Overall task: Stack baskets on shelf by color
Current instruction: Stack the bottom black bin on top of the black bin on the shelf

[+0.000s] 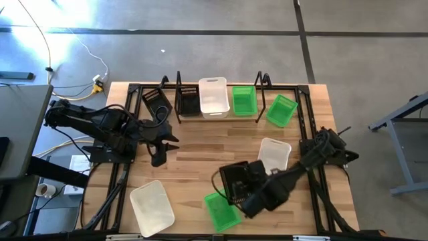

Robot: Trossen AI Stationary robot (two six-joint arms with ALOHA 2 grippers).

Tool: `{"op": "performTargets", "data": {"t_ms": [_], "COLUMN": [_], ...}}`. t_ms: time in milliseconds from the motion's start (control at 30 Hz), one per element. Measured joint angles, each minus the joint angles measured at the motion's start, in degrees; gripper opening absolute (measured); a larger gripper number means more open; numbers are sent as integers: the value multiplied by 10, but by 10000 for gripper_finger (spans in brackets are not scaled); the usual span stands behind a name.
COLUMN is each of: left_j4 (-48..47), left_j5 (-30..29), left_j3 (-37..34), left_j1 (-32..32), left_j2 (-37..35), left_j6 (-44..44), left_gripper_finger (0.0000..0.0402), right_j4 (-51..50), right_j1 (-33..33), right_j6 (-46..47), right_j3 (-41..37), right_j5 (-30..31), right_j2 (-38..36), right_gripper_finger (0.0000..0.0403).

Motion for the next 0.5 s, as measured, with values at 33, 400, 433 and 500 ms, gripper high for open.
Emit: {"op": "performTargets", "data": {"t_ms": [33, 400, 433, 500], "left_j4": [0, 56, 58, 75], "left_j5": [0, -36, -40, -50], "left_j3": [0, 1, 0, 0], "left_j1": [-5, -61, -64, -71], "left_j2": [0, 30, 36, 52], "left_j6": [0, 21, 24, 33], "left_gripper_finger": [120, 120, 120, 120], "right_j4": [0, 56, 65, 77], "right_j1": [-10, -109, -119, -136], "right_j6": [-8, -101, -112, -132], "right_j3": [0, 0, 0, 0], "right_j5": [9, 98, 103, 113], "right_j2": [0, 0, 0, 0], "right_gripper_finger": [0, 0, 0, 0]}}
